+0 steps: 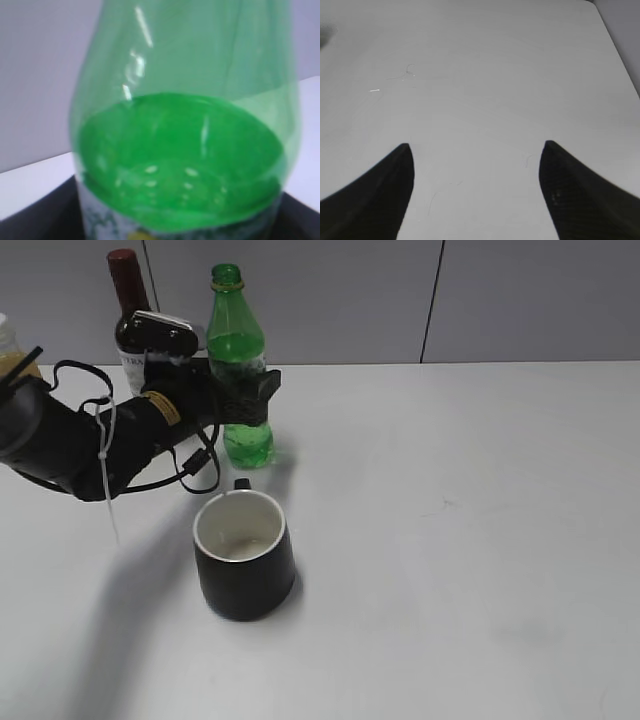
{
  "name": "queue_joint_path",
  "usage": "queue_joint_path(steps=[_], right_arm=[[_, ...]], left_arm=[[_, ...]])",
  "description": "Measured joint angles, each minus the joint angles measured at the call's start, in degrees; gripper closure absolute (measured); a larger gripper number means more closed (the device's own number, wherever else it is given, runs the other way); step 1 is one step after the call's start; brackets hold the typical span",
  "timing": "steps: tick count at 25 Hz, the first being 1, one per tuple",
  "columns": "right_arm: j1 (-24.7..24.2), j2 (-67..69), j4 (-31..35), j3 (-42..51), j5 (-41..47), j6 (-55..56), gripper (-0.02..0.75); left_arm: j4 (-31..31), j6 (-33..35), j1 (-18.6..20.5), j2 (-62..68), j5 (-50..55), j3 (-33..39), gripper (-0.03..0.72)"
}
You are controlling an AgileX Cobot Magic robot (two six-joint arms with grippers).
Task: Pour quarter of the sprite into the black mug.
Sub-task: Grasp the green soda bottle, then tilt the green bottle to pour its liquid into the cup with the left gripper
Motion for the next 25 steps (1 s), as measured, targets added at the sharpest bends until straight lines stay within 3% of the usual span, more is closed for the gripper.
queue_joint_path(steps=[6, 13, 20, 25], right_arm=[[0.00, 0.00, 0.00, 0.00, 0.00, 0.00, 0.148], [0.00, 0.00, 0.00, 0.00, 0.00, 0.00, 0.148], [0.00, 0.00, 0.00, 0.00, -0.05, 0.00, 0.148], [0.00, 0.00, 0.00, 0.00, -0.05, -0.07, 0.148]], left_arm=[[0.00, -0.06, -0.04, 0.19, -0.87, -0.06, 0.251], [0.00, -0.06, -0.04, 0.09, -1.29, 0.19, 0.255], [-0.48, 1.60, -0.04, -3.25, -1.30, 4.85, 0.255], [-6.91, 7.23, -0.04, -8.55, -2.82, 10.80, 0.255]])
